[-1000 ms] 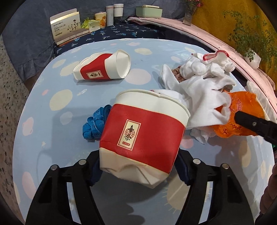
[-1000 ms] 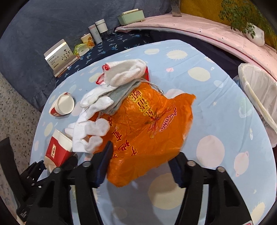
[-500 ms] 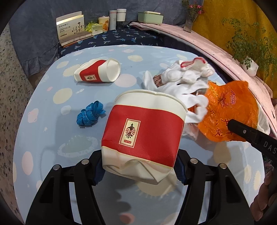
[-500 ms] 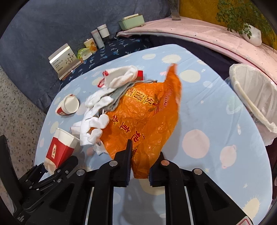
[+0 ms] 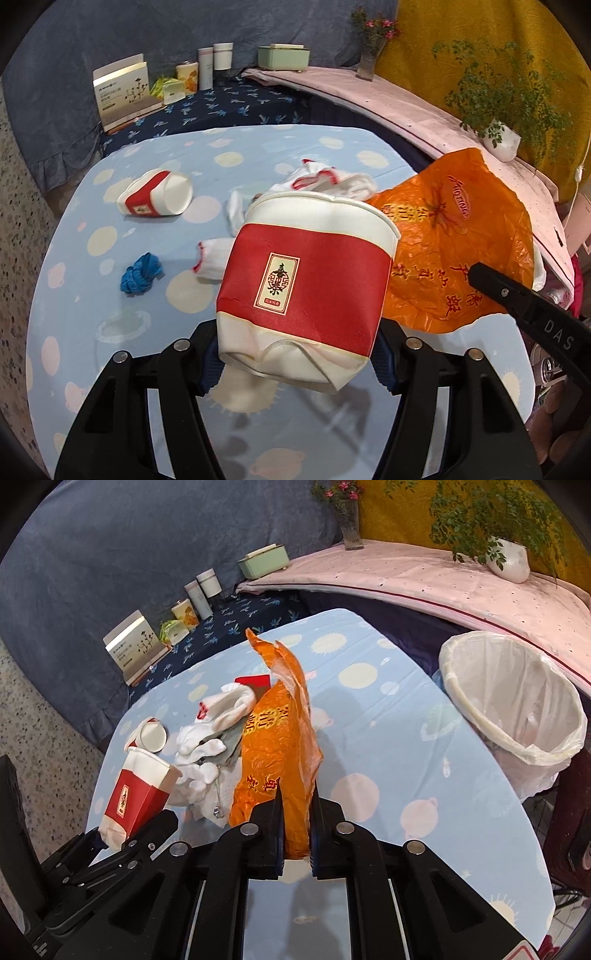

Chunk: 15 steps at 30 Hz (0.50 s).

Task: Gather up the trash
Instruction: 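Grasp the large orange bag with the right gripper while the left gripper grasps the red-and-white paper cup, then carry the orange bag and the paper cup over the wastebasket with both grippers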

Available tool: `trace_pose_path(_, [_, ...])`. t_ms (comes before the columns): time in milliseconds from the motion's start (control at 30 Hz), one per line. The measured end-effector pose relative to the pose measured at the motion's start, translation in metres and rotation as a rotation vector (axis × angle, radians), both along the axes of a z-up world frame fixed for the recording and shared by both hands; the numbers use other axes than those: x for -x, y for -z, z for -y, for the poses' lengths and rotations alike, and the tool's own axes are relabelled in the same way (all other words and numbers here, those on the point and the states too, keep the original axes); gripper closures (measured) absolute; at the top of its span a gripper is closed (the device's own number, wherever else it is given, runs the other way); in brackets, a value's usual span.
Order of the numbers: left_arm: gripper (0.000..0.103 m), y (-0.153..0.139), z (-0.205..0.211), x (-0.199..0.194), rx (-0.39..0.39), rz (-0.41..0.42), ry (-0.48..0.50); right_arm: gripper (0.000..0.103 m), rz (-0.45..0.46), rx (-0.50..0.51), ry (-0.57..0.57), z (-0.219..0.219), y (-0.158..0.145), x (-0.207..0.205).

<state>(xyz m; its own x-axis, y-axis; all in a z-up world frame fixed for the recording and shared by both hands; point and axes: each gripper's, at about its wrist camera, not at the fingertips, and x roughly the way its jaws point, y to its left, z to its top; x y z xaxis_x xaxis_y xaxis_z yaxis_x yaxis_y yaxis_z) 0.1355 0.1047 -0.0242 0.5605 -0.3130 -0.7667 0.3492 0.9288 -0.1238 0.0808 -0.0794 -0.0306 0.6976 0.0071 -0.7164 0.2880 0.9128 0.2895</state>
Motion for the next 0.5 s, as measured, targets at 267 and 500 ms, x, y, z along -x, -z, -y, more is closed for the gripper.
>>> trace_pose_path(267, [0.042, -0.013, 0.038, 0.010, -0.010, 0.023, 0.062, 0.094, 0.039, -0.006, 0.042, 0.024, -0.011, 0.019])
trace_pose_path(500, [0.042, -0.018, 0.073, 0.019, -0.018, 0.032, 0.115, 0.094, 0.065, -0.012, 0.087, 0.051, -0.016, 0.036])
